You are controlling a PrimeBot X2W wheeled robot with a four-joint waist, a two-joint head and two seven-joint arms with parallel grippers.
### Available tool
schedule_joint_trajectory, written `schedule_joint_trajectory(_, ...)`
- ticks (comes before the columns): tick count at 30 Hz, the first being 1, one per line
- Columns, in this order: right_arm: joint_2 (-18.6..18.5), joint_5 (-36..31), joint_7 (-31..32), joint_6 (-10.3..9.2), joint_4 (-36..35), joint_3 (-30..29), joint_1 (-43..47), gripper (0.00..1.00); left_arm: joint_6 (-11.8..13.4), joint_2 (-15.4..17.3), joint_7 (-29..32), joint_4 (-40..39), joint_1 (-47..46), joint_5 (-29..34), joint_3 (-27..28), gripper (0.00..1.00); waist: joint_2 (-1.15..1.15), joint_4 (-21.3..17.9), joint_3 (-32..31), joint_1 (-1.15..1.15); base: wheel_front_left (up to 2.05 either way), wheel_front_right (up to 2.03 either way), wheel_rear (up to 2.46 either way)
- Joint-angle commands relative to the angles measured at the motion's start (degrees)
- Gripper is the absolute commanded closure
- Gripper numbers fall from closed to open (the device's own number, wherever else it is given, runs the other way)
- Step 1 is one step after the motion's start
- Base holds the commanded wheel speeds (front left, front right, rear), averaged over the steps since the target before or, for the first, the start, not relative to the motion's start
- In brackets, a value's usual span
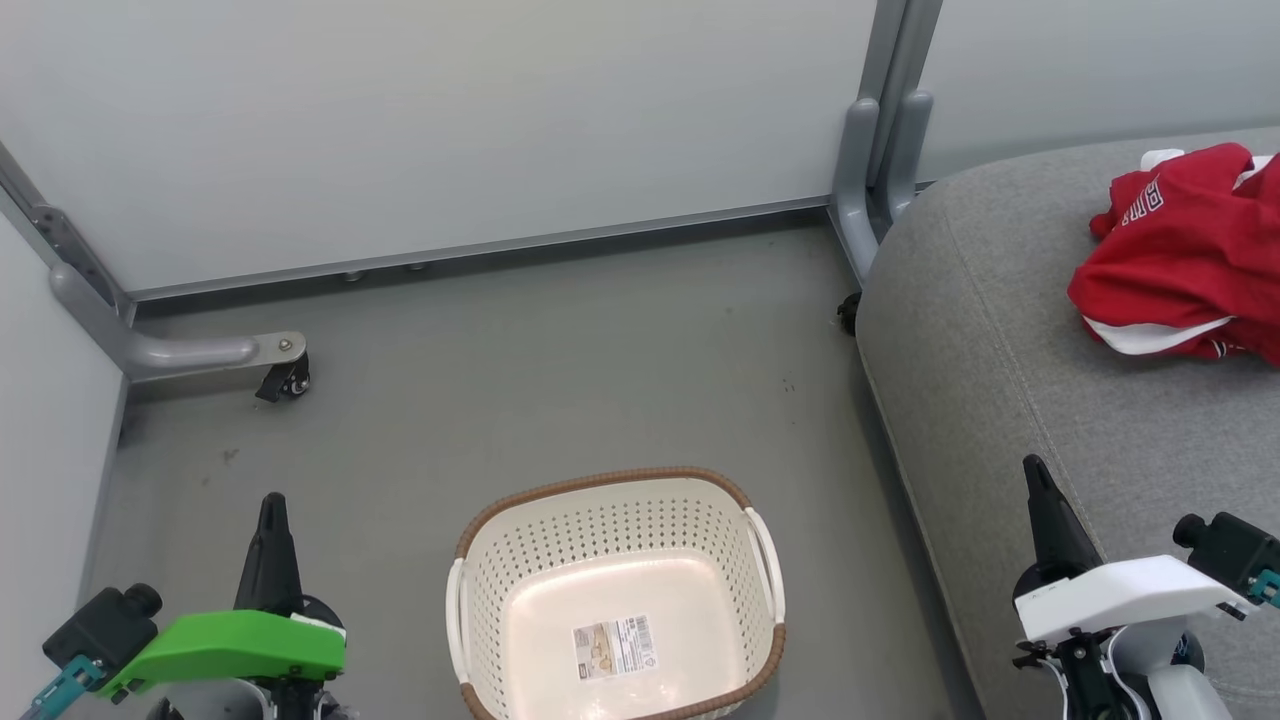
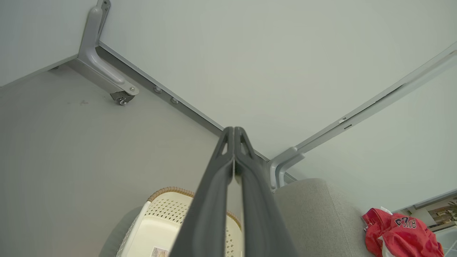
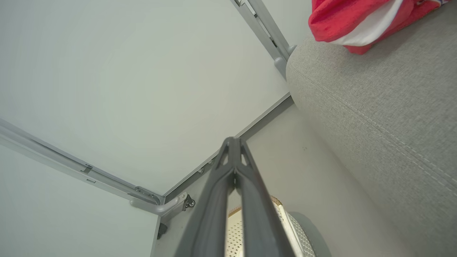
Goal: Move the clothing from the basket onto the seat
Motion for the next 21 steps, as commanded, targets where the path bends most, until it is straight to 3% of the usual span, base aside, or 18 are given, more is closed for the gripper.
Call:
schedule_joint_trajectory(1, -0.4, 2.0, 0.4, -0.01, -0.4, -0.4, -1.4, 1.00, -0.4, 0.3, 0.4, -0.6, -1.7, -2.1, 0.3, 1.00, 0.00, -0.1, 0.0, 0.00, 0.00, 0.00, 0.00)
schedule_joint_trajectory(21, -0.5, 15.7, 3.9, -0.01, 0.2, -1.6, -1.9, 1.00, -1.1, 0.4, 3.8, -0.4, -2.5, -15.5, 1.3, 1.00, 0.00, -0.9, -0.2, 0.00, 0.00, 0.00, 0.00)
